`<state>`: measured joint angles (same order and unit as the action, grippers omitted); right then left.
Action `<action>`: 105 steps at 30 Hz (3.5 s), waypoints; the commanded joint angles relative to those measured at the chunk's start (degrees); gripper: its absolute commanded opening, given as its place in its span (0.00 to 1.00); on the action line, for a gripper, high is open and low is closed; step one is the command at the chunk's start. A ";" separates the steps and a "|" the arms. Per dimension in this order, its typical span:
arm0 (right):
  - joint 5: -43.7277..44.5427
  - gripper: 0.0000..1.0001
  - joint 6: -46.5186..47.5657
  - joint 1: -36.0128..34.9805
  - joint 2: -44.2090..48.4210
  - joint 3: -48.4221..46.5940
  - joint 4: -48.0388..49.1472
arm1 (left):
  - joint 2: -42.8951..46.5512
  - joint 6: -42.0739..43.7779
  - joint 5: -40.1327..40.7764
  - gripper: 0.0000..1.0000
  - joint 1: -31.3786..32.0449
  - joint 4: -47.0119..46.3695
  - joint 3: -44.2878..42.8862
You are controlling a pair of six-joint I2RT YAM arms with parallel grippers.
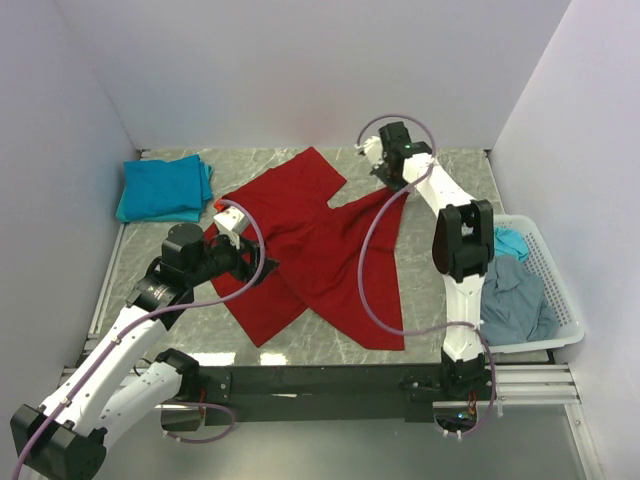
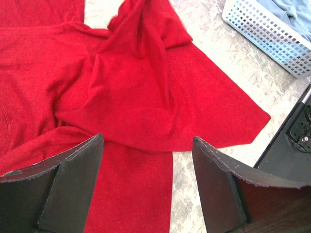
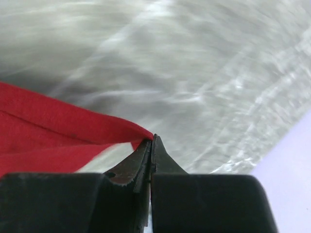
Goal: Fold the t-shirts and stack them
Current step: Flatten the tshirt out
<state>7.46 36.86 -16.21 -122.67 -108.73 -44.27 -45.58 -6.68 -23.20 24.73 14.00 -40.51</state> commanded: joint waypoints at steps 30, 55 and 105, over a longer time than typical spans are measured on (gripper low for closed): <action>-34.28 0.43 6.04 -23.17 38.20 49.75 1.90 | -0.15 -46.55 16.95 0.86 0.23 20.25 0.68; -31.72 0.43 0.58 -20.88 45.68 55.82 7.80 | -15.93 -71.55 26.36 0.67 15.43 25.91 12.65; -16.17 0.00 11.65 -41.01 50.94 70.85 -1.77 | 7.52 -44.65 16.98 0.00 16.84 54.82 -18.02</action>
<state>-11.40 48.31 -57.34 -75.48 -37.54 -42.48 -39.33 -55.07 -0.91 41.45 68.84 -56.21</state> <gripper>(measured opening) 0.007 0.012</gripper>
